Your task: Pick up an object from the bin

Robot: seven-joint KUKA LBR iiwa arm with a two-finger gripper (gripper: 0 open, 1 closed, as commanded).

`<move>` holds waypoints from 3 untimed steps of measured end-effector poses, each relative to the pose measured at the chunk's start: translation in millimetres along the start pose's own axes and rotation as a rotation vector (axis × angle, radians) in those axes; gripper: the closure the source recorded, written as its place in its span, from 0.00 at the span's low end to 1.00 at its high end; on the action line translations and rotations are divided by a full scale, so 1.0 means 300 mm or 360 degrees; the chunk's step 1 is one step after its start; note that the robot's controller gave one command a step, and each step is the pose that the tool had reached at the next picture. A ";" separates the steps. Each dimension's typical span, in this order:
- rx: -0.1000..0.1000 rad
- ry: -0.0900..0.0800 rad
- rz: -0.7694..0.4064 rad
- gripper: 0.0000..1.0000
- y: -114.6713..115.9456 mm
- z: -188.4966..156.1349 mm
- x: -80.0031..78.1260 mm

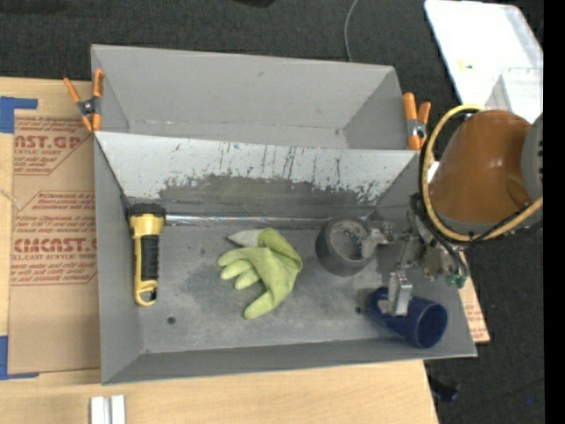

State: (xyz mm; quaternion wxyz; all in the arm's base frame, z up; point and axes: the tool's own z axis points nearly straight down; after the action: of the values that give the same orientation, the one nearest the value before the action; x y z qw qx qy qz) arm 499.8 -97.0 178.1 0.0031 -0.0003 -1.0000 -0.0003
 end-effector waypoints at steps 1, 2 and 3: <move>0.0002 -0.0013 -0.0003 0.00 0.000 -0.011 -0.008; 0.0002 -0.0014 -0.0016 0.00 -0.020 0.014 -0.037; 0.0005 -0.0020 -0.0399 0.00 0.049 0.203 -0.059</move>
Offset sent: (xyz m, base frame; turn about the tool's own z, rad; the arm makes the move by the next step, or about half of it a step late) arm 0.0173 -0.0124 -0.0113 -0.0167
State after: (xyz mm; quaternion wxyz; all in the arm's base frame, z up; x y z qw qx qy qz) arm 517.1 -82.4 117.1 -0.0033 0.1249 -0.9922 0.0010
